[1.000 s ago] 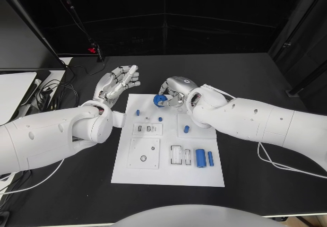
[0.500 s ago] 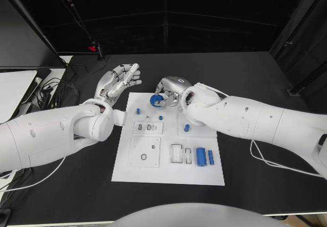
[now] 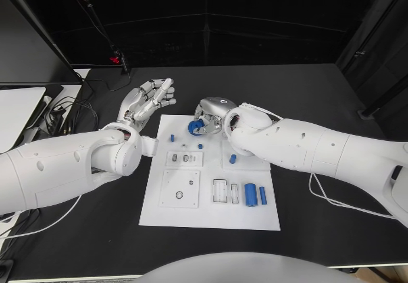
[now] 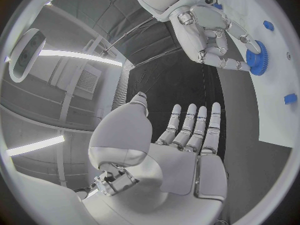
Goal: Assemble the parts on the task board
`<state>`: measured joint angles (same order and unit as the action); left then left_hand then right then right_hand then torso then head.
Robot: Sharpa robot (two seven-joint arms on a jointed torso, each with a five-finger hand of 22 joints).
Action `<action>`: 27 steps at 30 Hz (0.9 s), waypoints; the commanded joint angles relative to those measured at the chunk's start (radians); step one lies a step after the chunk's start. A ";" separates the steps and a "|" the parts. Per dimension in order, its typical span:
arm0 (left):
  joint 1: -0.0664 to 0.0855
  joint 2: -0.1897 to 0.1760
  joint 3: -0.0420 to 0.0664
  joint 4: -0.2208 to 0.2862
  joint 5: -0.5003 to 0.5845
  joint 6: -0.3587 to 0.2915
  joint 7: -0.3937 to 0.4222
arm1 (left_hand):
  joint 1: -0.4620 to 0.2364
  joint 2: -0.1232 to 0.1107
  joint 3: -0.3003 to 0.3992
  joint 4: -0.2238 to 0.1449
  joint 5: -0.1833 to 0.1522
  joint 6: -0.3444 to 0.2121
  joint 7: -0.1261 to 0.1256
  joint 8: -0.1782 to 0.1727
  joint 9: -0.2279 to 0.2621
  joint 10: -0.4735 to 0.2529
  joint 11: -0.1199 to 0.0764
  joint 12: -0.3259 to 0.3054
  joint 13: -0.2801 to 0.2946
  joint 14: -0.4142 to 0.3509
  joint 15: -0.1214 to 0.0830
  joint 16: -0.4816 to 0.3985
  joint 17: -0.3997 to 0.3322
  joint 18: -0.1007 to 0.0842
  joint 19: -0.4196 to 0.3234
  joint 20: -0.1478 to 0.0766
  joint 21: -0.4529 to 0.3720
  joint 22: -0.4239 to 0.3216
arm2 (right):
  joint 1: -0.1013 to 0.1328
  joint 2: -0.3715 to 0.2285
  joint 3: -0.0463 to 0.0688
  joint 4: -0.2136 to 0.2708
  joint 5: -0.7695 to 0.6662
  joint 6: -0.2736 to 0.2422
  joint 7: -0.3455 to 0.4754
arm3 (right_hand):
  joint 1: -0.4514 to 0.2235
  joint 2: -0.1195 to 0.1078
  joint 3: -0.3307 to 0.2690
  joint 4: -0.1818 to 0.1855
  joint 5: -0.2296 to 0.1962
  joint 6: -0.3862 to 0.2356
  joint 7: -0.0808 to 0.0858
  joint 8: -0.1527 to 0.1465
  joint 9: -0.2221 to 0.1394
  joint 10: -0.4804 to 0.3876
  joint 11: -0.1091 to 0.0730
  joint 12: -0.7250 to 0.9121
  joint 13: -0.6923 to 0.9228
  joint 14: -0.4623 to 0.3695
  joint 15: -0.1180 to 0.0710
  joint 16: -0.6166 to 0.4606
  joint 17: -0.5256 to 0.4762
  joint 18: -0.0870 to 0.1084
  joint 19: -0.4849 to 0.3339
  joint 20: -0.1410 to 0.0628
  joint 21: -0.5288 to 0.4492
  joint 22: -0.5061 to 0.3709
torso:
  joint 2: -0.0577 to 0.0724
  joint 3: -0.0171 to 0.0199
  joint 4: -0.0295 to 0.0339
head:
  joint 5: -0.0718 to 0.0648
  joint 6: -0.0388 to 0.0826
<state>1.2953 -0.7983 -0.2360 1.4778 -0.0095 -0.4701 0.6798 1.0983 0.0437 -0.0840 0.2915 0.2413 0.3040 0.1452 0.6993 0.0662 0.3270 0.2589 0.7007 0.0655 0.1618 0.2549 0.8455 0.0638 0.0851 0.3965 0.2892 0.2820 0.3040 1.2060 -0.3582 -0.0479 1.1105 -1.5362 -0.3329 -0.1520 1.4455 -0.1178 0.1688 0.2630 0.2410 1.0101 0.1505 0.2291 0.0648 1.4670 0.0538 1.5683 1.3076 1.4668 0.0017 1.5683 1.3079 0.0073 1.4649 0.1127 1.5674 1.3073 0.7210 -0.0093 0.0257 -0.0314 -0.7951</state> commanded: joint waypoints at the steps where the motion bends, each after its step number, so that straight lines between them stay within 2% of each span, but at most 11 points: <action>1: 0.002 -0.001 0.000 0.002 -0.008 0.005 0.178 | 0.003 0.010 -0.006 0.001 0.005 0.000 0.151 -0.007 -0.001 0.007 0.003 0.001 -0.001 0.001 0.005 -0.007 0.000 0.008 -0.004 0.001 -0.001 -0.001 | 0.001 0.002 0.001 -0.002 -0.016 0.036 -0.020 | 0.004 0.005 0.001 -0.008 0.001 0.029 -0.022 -0.003 0.001 0.104 0.009 0.003 0.263 0.104 0.004 0.002 0.263 -0.007 0.106 0.003 0.003 0.263 | 0.001 0.0004 -0.0007 | 0.000 -0.001; 17: 0.002 -0.001 0.000 0.001 -0.008 0.005 0.177 | 0.003 0.010 -0.006 0.001 0.005 0.000 0.151 -0.007 -0.001 0.007 0.003 0.001 -0.001 0.001 0.005 -0.007 0.000 0.008 -0.004 0.001 -0.001 -0.001 | -0.001 0.012 0.001 -0.009 -0.033 0.062 -0.036 | 0.002 0.007 0.000 -0.011 -0.004 0.024 -0.023 -0.019 0.001 0.104 0.009 0.003 0.263 0.104 0.006 0.002 0.263 -0.007 0.106 0.005 0.003 0.263 | 0.001 0.0002 -0.0014 | 0.000 -0.003; 21: 0.002 -0.002 0.000 0.002 -0.008 0.005 0.177 | 0.003 0.010 -0.006 0.001 0.005 0.000 0.151 -0.007 -0.001 0.007 0.003 0.001 -0.001 0.001 0.005 -0.007 0.000 0.008 -0.004 0.001 -0.001 -0.001 | -0.001 0.013 0.001 -0.011 -0.033 0.062 -0.036 | 0.000 0.007 -0.002 -0.014 -0.009 0.013 -0.027 -0.035 0.000 0.104 0.006 0.003 0.263 0.104 0.005 0.002 0.263 -0.007 0.106 0.005 0.003 0.263 | 0.001 0.0000 -0.0006 | -0.001 -0.004; 23: 0.002 -0.002 0.000 0.002 -0.008 0.005 0.177 | 0.004 0.012 -0.007 0.001 0.006 0.000 0.151 -0.007 -0.001 0.007 0.003 0.001 -0.001 0.001 0.005 -0.007 0.000 0.007 -0.005 0.001 -0.001 -0.002 | -0.002 0.015 0.001 -0.013 -0.033 0.062 -0.036 | -0.004 0.007 -0.005 -0.016 -0.016 -0.007 -0.034 -0.056 0.000 0.104 0.000 0.003 0.263 0.104 0.001 0.002 0.263 -0.007 0.106 0.003 0.003 0.263 | 0.001 -0.0002 0.0003 | -0.002 -0.004; 24: 0.002 -0.002 0.000 0.002 -0.008 0.006 0.176 | 0.004 0.012 -0.007 0.001 0.006 0.000 0.151 -0.007 -0.001 0.007 0.003 0.001 -0.001 0.001 0.005 -0.007 0.000 0.007 -0.005 0.001 -0.001 -0.002 | -0.002 0.016 0.001 -0.014 -0.033 0.061 -0.036 | -0.006 0.007 -0.007 -0.018 -0.021 -0.027 -0.041 -0.074 0.000 0.104 -0.009 0.003 0.263 0.104 -0.005 0.002 0.263 -0.007 0.106 -0.001 0.003 0.263 | 0.001 -0.0004 0.0003 | -0.002 -0.004; 27: 0.002 -0.001 0.000 0.002 -0.008 0.006 0.176 | 0.004 0.012 -0.007 0.001 0.006 0.000 0.151 -0.007 -0.001 0.007 0.003 0.001 -0.001 0.001 0.005 -0.007 0.000 0.007 -0.005 0.001 -0.001 -0.002 | -0.002 0.019 0.001 -0.016 -0.033 0.063 -0.038 | -0.006 0.006 -0.009 -0.023 -0.030 -0.058 -0.051 -0.100 0.001 0.104 -0.026 0.003 0.263 0.104 -0.018 0.002 0.263 -0.007 0.106 -0.012 0.003 0.263 | 0.001 0.0000 0.0001 | 0.000 -0.005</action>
<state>1.2954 -0.7995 -0.2360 1.4778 -0.0095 -0.4700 0.6798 1.1024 0.0477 -0.0840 0.2915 0.2413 0.3040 0.1452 0.6993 0.0662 0.3270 0.2589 0.7007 0.0655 0.1618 0.2549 0.8455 0.0638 0.0851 0.3966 0.2893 0.2820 0.3030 1.2018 -0.3419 -0.0476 1.0955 -1.5627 -0.2851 -0.1865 1.4452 -0.1178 0.1606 0.2460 0.2151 0.9651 0.0992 0.1389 0.0715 1.4654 0.0336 1.5683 1.3076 1.4658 -0.0108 1.5683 1.3076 0.0074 1.4639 0.1102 1.5675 1.3073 0.7217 -0.0092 0.0245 -0.0327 -0.7994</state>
